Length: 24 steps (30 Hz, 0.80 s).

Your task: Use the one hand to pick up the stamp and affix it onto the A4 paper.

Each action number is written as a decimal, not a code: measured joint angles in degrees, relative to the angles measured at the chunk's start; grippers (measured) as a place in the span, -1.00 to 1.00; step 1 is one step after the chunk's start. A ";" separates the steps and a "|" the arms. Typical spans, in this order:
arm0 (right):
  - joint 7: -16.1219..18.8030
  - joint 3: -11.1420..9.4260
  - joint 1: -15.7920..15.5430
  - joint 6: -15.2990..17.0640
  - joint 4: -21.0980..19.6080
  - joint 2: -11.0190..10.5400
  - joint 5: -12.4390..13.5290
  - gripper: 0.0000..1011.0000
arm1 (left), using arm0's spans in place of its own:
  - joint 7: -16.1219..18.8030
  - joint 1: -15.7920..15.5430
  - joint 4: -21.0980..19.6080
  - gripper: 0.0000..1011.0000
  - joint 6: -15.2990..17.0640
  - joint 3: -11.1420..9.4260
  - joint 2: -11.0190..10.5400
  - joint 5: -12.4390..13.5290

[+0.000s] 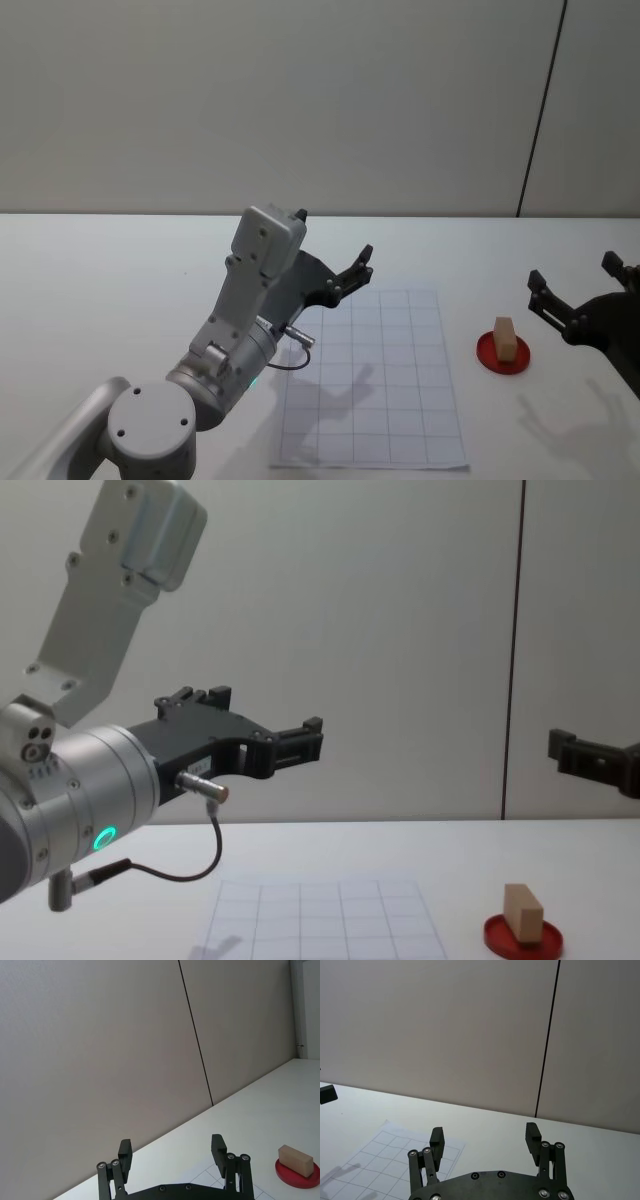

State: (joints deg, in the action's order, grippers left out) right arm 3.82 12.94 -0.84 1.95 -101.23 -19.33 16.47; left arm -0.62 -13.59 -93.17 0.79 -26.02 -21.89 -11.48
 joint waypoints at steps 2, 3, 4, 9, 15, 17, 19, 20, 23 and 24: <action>0.00 0.00 0.00 0.00 0.00 0.00 0.00 0.98 | 0.00 0.00 0.00 0.98 0.00 0.00 0.00 0.00; 0.00 0.00 0.01 0.00 0.00 0.00 0.00 0.98 | 0.00 0.00 0.00 0.98 0.00 0.00 0.00 0.00; 0.00 0.00 0.00 0.00 0.00 0.00 0.00 0.98 | 0.00 0.00 0.00 0.98 0.00 0.00 0.00 0.00; 0.00 0.00 0.00 0.00 0.00 0.00 0.00 0.98 | 0.00 0.00 0.00 0.98 0.00 0.00 0.00 0.00; 0.00 0.00 0.00 0.00 0.00 0.00 0.00 0.98 | 0.00 0.00 0.00 0.98 0.00 0.00 0.00 0.00; 0.00 0.00 0.00 0.00 0.00 0.00 0.00 0.98 | 0.00 0.00 0.00 0.98 0.00 0.00 0.00 0.00; 0.00 0.00 0.00 0.00 0.00 0.00 0.00 0.98 | 0.00 0.00 0.00 0.98 0.00 0.00 0.00 0.00; 0.00 0.00 0.00 0.00 0.00 0.00 0.00 0.98 | 0.00 0.00 0.00 0.98 0.00 0.00 0.00 0.00; 0.00 0.00 0.00 0.00 0.00 0.00 0.00 0.98 | 0.00 0.00 0.00 0.98 0.00 0.00 0.00 0.00; 0.00 0.00 0.00 0.00 0.00 0.00 0.00 0.98 | 0.00 0.00 0.00 0.98 0.00 0.00 0.00 0.00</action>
State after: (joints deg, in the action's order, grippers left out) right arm 3.83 12.94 -0.84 1.95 -101.23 -19.33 16.46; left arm -0.62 -13.59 -93.18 0.79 -26.02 -21.89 -11.48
